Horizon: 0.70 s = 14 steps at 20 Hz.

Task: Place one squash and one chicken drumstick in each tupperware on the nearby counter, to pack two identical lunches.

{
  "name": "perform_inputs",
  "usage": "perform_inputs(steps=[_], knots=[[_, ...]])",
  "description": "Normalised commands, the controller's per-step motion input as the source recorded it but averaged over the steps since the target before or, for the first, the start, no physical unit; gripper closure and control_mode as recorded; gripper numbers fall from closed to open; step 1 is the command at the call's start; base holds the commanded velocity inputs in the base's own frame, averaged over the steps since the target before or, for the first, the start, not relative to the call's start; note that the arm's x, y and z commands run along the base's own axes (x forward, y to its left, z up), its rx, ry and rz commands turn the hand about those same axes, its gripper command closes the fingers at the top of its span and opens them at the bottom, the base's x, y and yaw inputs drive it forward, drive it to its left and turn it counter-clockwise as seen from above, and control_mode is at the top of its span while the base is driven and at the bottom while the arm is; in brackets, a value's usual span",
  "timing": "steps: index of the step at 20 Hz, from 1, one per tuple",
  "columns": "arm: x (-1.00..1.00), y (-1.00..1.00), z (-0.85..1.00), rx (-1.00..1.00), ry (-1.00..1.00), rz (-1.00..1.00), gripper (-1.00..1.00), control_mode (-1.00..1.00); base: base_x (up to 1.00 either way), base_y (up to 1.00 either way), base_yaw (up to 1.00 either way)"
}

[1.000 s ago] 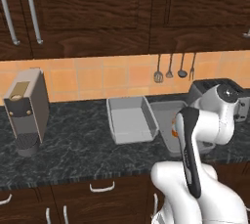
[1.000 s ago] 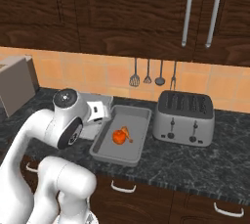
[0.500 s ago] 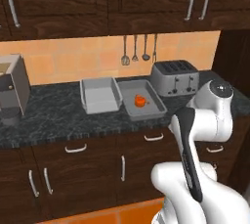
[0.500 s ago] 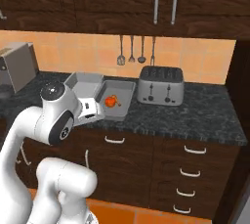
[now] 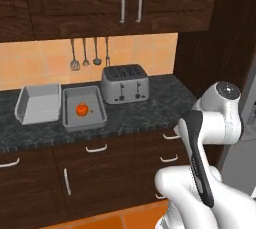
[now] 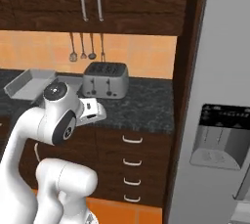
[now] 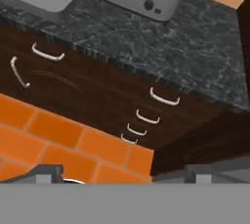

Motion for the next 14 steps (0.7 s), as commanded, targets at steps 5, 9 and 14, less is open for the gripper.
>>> perform_inputs(steps=[5, 9, 14], knots=[[0.00, 0.00, 0.00, 0.00, 0.00, 0.00, -1.00, 1.00, -0.02, -1.00, -0.01], [0.00, 0.00, 0.00, 0.00, 0.00, 0.00, -1.00, 1.00, -0.27, -1.00, 0.00], [0.00, 0.00, 0.00, 0.00, 0.00, 0.00, -1.00, 1.00, -0.13, -1.00, 0.00]])
